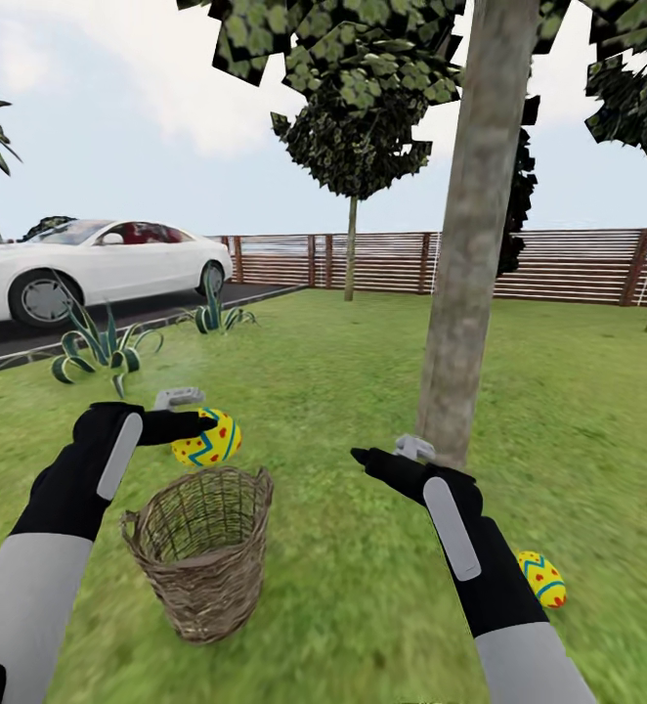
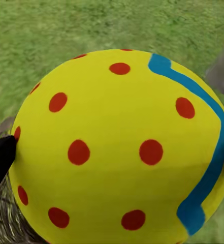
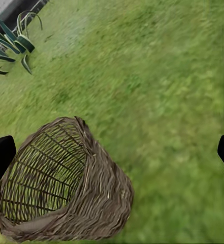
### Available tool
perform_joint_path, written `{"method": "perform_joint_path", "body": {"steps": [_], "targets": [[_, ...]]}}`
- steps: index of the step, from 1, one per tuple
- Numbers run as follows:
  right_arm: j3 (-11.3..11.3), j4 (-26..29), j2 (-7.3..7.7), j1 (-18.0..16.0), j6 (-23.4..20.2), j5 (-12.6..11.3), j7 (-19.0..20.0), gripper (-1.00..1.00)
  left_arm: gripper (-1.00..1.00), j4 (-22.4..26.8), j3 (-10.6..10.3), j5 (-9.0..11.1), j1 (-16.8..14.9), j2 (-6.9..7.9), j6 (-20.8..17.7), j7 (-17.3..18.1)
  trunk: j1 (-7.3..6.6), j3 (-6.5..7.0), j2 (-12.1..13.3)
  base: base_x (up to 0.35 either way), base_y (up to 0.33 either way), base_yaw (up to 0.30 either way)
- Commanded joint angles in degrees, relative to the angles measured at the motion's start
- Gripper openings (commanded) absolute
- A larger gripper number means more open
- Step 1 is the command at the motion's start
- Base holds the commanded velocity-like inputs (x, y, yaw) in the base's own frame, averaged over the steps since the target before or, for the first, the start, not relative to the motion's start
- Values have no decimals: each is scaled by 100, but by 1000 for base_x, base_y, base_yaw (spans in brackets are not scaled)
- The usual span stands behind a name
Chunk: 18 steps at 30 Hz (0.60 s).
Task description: Take the three Easter eggs out of the wicker basket on the lawn in the garden, then place them on the lawn next to a single tree (choose any tree) so that all three eggs are next to the same tree and none are left in the basket.
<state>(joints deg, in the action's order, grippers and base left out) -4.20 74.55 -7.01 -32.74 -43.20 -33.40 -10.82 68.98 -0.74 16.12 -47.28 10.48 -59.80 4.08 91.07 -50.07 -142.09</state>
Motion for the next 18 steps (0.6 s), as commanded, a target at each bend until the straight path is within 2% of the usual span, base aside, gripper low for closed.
{"method": "perform_joint_path", "body": {"steps": [1, 6, 18], "targets": [[-3, 5, -2, -5, -13, -60, -56, 100, -100, 22, -5, -39, 8, 0, -20, 41, -1, -2, -3, 0, -57, -268], [-2, 6, 1, -5, -13, -62, -53, 100, -100, 52, -5, -39, 24, -10, -20, 18, -1, 20, -3, 0, -194, -270], [-26, -11, -11, -5, -13, -53, -52, 100, -100, 56, -5, -47, 26, -20, -20, -14, -1, 72, -3, 0, -273, -271]]}}
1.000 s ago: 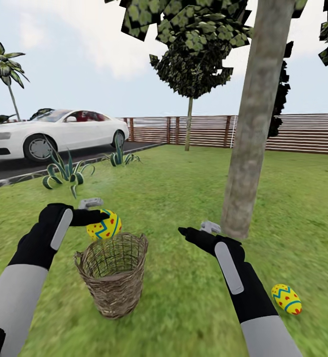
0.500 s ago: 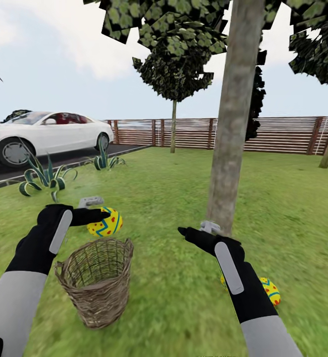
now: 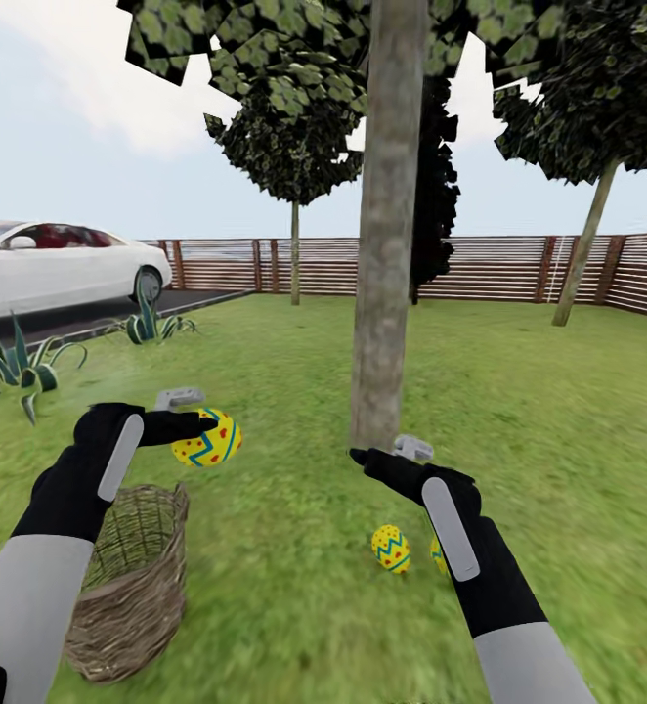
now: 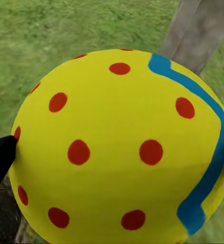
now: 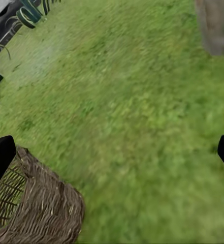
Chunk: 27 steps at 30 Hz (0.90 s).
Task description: Take the three Easter eggs out of the wicker basket on the lawn in the garden, then place them on the lawn next to a single tree (choose any tree) so that all three eggs are next to the same tree and none are left in the basket.
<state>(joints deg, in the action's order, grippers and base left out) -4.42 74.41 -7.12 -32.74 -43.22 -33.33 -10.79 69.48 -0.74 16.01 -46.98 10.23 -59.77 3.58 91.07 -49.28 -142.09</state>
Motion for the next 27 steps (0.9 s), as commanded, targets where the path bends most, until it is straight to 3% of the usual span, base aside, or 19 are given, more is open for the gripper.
{"method": "perform_joint_path", "body": {"steps": [1, 12, 19, 27], "targets": [[-5, 4, 0, -4, -11, -61, -55, 100, -100, 6, -5, -36, -4, 5, -23, 33, -1, -2, -3, 0, -278, -271], [20, 71, 13, -4, -11, -34, -60, 100, -100, -161, 3, -99, -4, -3, -23, -125, -1, 47, -3, 0, -276, -271], [50, 153, 25, 4, -11, -39, -63, 100, -100, -1776, 20, -80, -12, -10, -23, -157, -1, 78, -3, 0, -125, -270], [64, 189, 34, 5, -11, -59, -68, 100, -100, -2535, 21, -80, -61, -27, -23, -250, -1, 111, -3, 79, -6, -249]]}}
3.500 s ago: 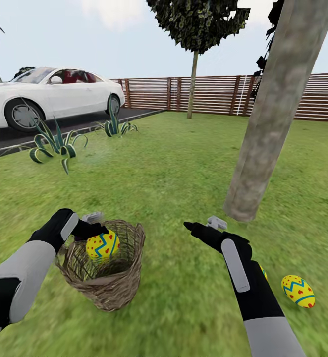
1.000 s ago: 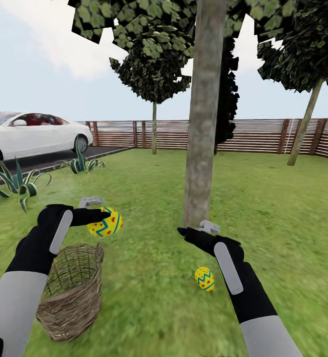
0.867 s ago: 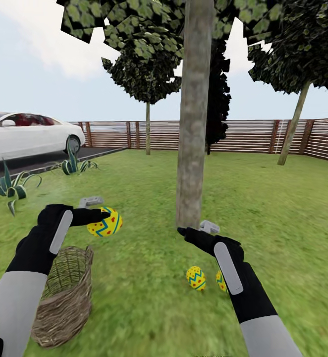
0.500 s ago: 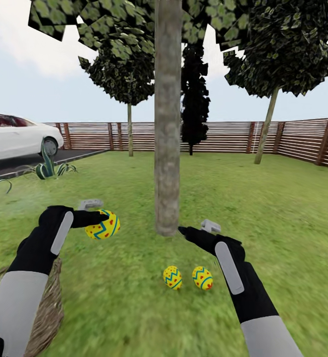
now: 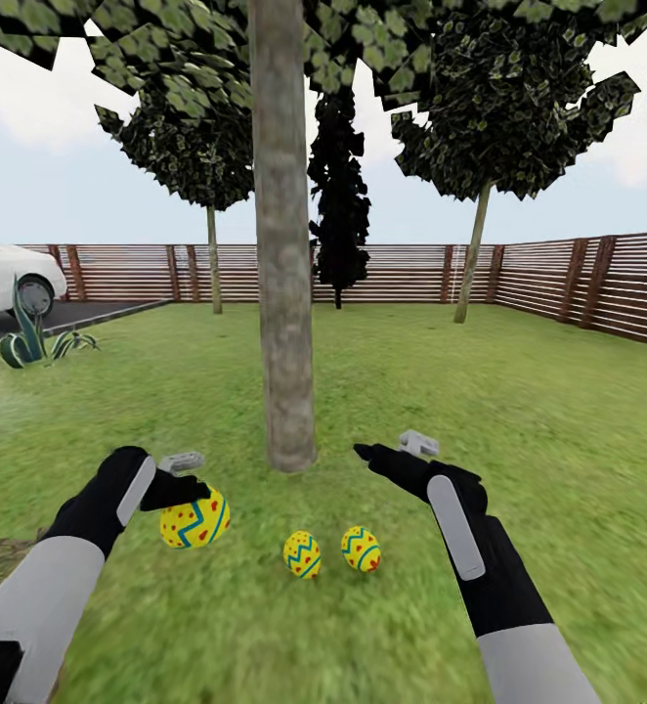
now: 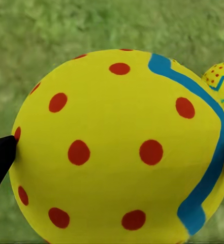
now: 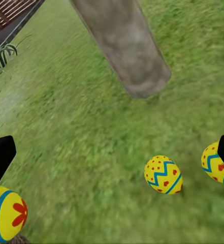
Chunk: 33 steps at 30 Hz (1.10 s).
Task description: Take the three Easter eggs out of the wicker basket on the lawn in the garden, then place them on the lawn next to a single tree (choose any tree) so that all three eggs are next to the same tree and none are left in the basket.
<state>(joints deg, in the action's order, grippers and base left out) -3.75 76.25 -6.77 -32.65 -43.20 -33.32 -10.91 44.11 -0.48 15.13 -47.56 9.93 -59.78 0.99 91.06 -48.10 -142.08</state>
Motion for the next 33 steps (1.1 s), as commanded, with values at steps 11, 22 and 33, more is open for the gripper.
{"method": "perform_joint_path", "body": {"steps": [11, 22, 33], "targets": [[-20, 13, -9, -4, -13, -61, -52, 100, -100, -263, 10, 19, -25, 0, -22, -77, 0, -1, -3, 272, -25, -22], [-30, 5, -15, -4, -13, -63, -52, 100, -100, -269, 14, 17, -26, 0, -22, -85, 0, 42, -3, 254, -172, 0], [-40, 1, -23, -4, -13, -63, -52, 100, -100, -264, 25, 26, -26, 0, -22, -315, 0, 44, -3, 131, 17, 0]]}}
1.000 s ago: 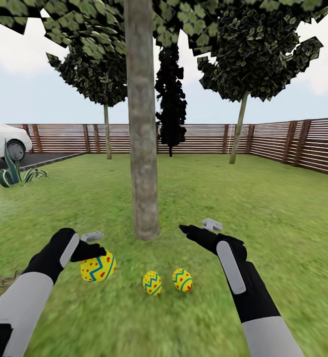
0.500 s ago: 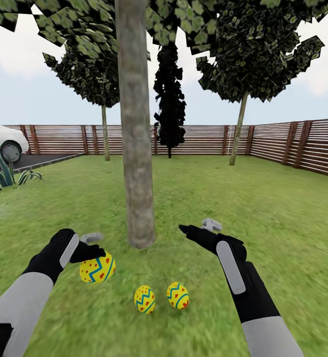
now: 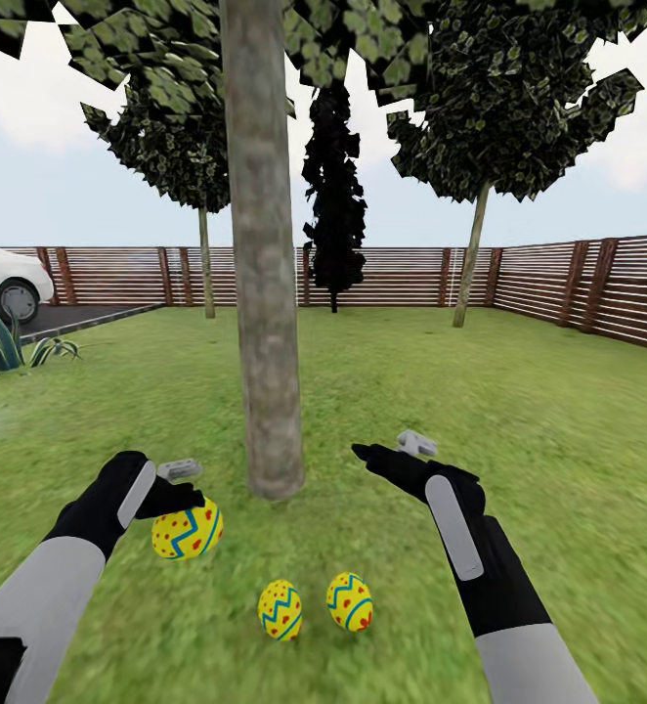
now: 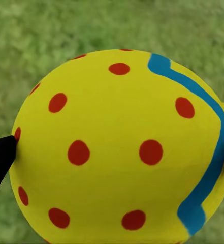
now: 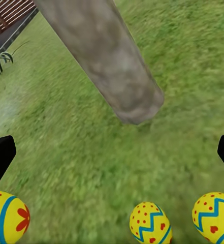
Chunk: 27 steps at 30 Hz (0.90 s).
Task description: Take the three Easter eggs out of the wicker basket on the lawn in the garden, then place them on the lawn next to a single tree (choose any tree) so that all three eggs are next to the same tree and none are left in the basket.
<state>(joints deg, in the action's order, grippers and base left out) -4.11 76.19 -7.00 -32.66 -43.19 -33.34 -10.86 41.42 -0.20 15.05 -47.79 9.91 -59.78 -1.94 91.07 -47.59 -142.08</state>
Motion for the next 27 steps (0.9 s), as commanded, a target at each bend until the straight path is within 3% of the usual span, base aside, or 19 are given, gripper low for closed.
{"method": "perform_joint_path", "body": {"steps": [1, 10, 13, 27], "targets": [[-1, 4, 3, -4, -14, -63, -57, 100, -100, 6, -7, 33, -3, 2, -22, -33, -1, -7, -3, 12, 16, 0], [-10, 1, -3, -4, -14, -62, -57, 100, -100, 14, 2, 45, 0, 2, -22, -35, -1, -7, -3, 3, 4, 0], [-11, 1, -3, -4, -14, -61, -57, 100, -100, 10, 11, 49, -1, 2, -22, -35, 61, -61, -116, 0, 0, 0], [-28, 3, -19, -4, -14, -64, -57, 100, -100, -2, 14, 33, 0, 2, 199, -39, 97, -372, -134, 0, 0, 0]]}}
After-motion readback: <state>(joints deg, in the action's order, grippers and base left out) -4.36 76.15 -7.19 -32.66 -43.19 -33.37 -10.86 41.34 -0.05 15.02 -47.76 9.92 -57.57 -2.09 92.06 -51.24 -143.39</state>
